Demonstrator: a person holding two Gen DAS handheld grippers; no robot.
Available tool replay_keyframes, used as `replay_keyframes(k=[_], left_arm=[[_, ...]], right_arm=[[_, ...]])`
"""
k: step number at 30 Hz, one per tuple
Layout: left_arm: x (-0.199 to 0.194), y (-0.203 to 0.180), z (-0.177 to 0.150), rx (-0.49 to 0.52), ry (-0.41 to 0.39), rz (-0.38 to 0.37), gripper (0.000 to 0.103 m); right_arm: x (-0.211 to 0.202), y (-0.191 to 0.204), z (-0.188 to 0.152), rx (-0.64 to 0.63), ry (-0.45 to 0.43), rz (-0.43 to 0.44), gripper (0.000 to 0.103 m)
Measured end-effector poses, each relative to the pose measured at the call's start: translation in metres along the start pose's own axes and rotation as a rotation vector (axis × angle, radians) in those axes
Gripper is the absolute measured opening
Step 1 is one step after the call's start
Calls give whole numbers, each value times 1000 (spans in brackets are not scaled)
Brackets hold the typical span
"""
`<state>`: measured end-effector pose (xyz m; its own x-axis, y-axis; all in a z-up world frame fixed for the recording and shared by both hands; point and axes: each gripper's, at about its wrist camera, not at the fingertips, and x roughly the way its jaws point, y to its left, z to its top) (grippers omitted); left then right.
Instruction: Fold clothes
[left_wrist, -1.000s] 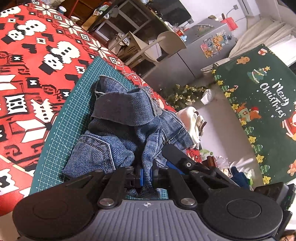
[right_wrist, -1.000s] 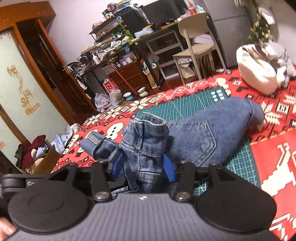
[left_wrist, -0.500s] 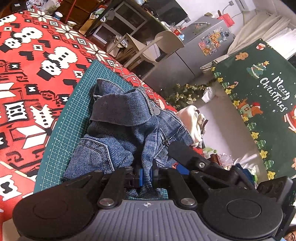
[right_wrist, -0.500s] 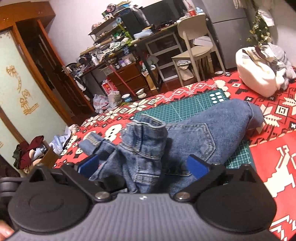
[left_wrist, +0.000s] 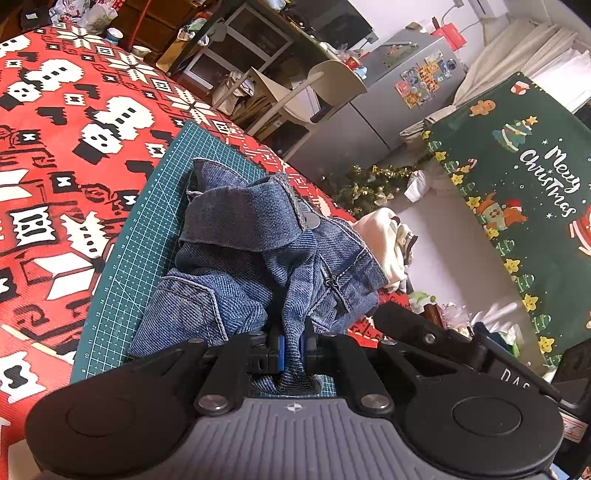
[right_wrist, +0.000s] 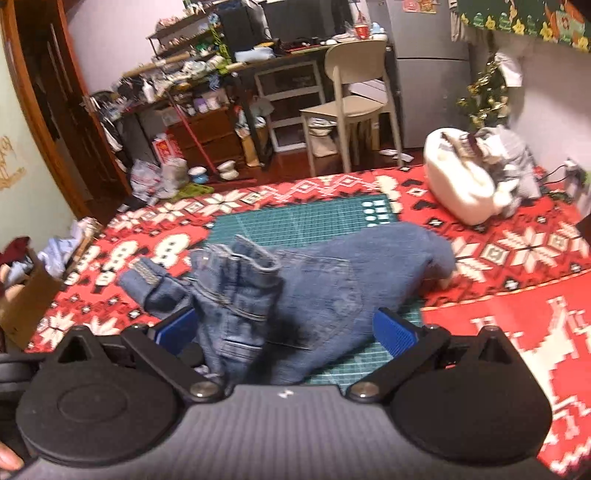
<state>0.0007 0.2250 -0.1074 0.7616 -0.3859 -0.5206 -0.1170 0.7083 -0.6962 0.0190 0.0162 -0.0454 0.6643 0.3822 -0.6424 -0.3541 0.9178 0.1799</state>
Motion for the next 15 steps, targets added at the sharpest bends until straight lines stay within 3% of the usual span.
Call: replay_keyframes(k=[8, 15], left_arm=[[0, -2, -1, 19, -2, 8, 6], [1, -1, 0, 18, -1, 6, 6]], right_arm=[[-4, 22, -4, -236, 2, -200, 102], [0, 23, -3, -220, 2, -157, 102]])
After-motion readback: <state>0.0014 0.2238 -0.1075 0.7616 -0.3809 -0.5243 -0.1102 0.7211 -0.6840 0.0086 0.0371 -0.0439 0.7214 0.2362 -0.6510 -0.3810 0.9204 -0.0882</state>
